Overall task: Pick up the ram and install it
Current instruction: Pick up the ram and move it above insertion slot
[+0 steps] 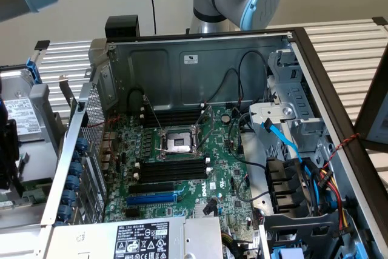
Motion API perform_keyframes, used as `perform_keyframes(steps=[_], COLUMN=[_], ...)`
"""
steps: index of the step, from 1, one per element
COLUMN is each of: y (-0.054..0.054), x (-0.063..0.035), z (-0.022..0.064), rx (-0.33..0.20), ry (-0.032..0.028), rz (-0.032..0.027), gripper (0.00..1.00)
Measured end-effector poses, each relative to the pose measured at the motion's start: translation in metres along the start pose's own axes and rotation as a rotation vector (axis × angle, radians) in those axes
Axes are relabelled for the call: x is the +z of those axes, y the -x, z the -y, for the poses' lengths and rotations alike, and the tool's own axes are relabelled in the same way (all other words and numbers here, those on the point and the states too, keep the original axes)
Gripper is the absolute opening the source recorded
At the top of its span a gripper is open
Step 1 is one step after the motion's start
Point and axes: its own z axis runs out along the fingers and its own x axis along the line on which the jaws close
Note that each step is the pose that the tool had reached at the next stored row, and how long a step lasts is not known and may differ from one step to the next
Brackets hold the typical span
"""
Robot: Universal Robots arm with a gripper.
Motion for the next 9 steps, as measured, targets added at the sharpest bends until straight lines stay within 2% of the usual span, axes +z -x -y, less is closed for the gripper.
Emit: perform_keyframes(steps=[9], y=[-0.003], x=[-0.0404], z=[-0.0005], rx=[0.000], ry=[0.0001], rz=[-0.0001], gripper=[0.13])
